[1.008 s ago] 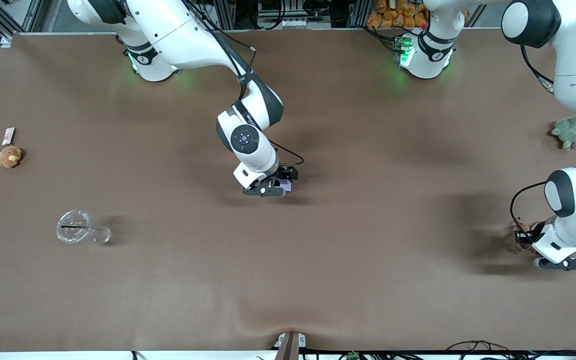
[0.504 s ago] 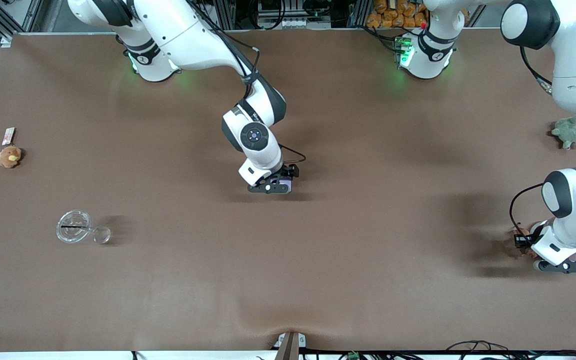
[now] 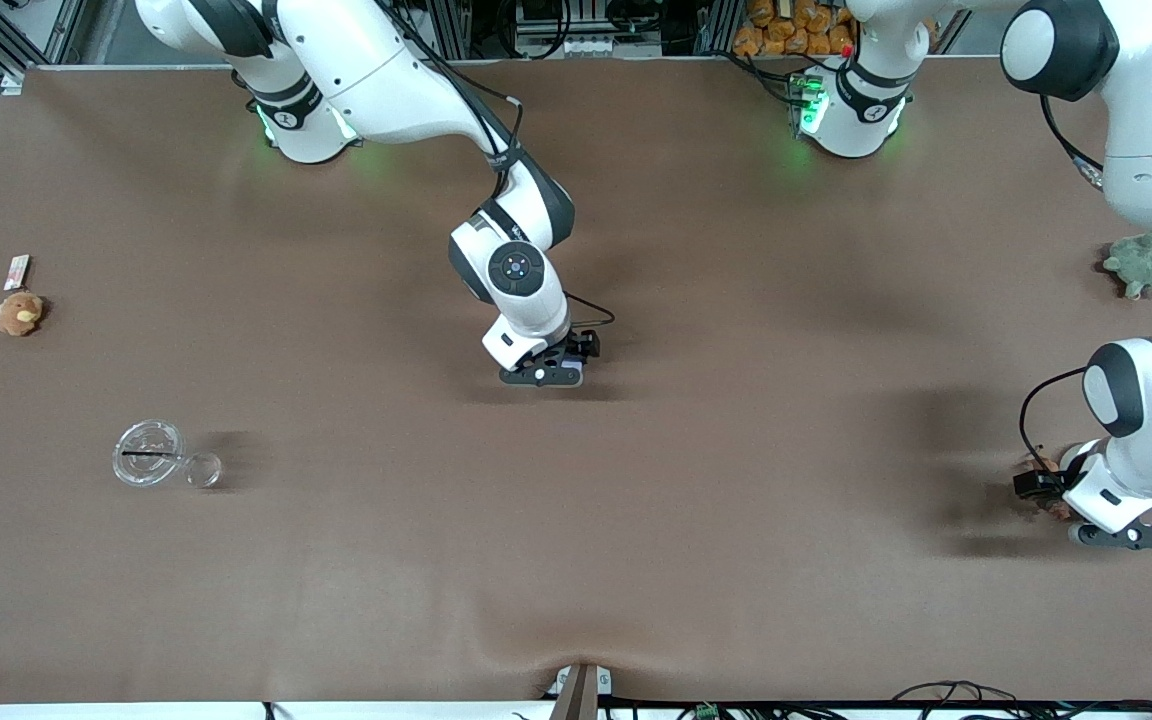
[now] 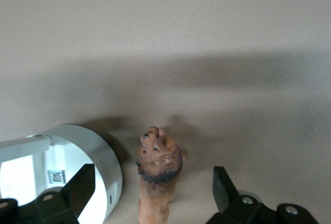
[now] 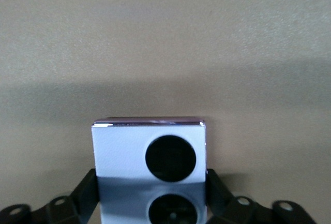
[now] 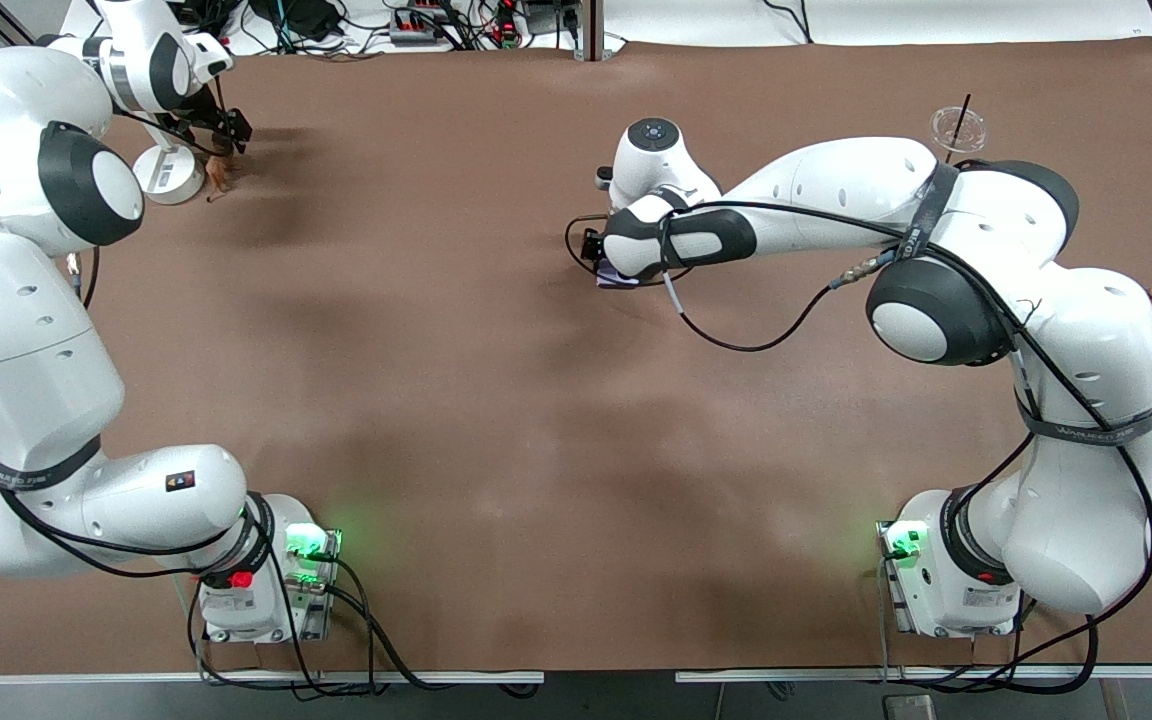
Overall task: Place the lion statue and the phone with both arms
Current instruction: 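Lower the right gripper onto the white phone while the left lowers the lion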
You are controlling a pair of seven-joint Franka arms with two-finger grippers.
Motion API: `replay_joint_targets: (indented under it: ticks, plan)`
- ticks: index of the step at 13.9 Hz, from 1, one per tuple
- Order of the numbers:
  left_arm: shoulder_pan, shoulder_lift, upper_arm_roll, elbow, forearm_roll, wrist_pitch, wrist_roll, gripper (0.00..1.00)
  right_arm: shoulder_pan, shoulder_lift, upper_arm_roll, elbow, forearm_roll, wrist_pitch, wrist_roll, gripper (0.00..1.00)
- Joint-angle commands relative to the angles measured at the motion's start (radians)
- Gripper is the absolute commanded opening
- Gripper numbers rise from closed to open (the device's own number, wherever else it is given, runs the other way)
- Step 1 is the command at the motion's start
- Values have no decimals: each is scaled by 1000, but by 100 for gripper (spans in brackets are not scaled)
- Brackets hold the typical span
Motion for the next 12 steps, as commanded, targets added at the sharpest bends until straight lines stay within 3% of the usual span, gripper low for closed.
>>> replay_joint_targets:
  ticks: [1,3,9,12]
  plan:
    - [-12,-78,-6,-13,-10,-35,15,100,9,10,-10,15,-18,-1,30,0]
    - [-26,-158,-12,-18,-8,-121,10,100,1,2,-10,41,-16,-68,32,0]
    - [-12,-344,-126,-19,-18,-425,-26,100,-82,-21,-16,95,-16,-201,39,0]
    - [-18,-405,-155,-19,-60,-528,-29,100,-120,-59,-74,96,-18,-205,24,0]
